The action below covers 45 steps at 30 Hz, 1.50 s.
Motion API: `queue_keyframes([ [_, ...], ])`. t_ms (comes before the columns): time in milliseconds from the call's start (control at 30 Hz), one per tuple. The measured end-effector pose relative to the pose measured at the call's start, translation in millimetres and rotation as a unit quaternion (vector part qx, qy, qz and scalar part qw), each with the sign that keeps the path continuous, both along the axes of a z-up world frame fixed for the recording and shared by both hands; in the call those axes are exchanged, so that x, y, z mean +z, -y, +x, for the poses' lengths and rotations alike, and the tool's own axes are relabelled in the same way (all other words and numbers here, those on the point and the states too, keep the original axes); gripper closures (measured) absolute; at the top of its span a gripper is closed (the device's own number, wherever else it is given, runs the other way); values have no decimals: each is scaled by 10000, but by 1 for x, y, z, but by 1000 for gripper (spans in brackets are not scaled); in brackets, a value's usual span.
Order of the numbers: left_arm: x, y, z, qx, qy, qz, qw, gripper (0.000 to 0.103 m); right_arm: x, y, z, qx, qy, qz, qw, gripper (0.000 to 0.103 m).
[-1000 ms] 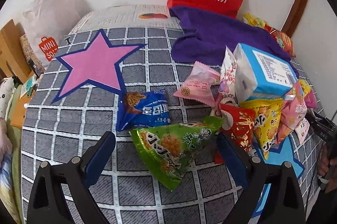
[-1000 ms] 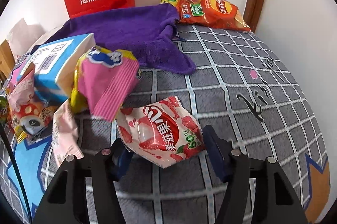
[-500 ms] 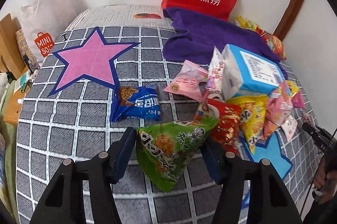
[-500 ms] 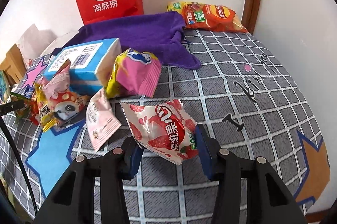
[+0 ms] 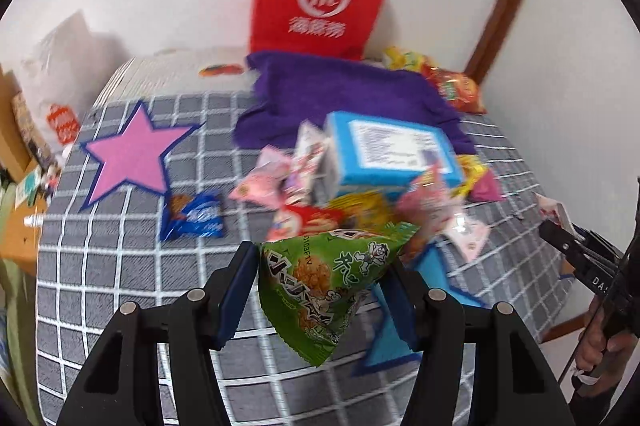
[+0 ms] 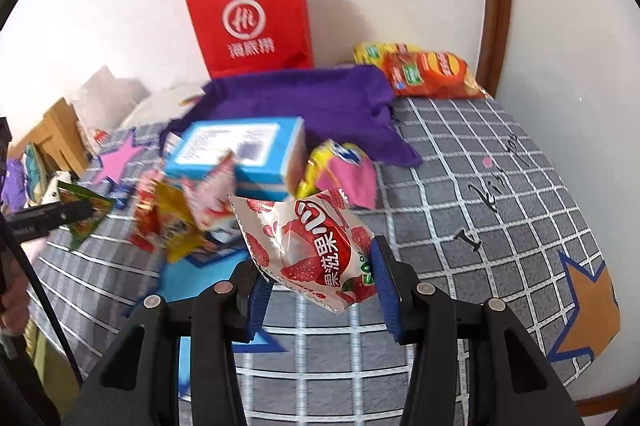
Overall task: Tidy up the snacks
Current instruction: 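Carry both held bags up and over the purple cloth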
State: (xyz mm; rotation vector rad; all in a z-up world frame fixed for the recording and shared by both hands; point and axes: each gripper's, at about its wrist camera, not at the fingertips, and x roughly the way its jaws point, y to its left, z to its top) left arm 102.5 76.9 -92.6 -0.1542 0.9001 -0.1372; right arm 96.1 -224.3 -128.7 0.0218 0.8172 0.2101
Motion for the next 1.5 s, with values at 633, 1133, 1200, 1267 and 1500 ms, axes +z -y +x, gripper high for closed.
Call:
queue_keyframes([
  [633, 67, 21, 66, -244, 442, 79, 9987, 44, 81, -41, 57, 246, 436, 221, 9985, 56],
  [1133, 62, 0, 169, -119, 384, 163, 9991, 44, 100, -78, 163, 418, 641, 67, 9970, 56],
  [1200, 59, 0, 182, -109, 366, 190, 9991, 44, 96, -81, 176, 456, 628, 58, 9970, 56],
  [1267, 53, 1, 195, -105, 341, 237, 9991, 44, 91, -83, 191, 479, 599, 44, 9970, 56],
  [1500, 31, -2, 233, -101, 171, 162, 9997, 44, 71, -87, 235, 422, 426, 17, 9982, 56],
])
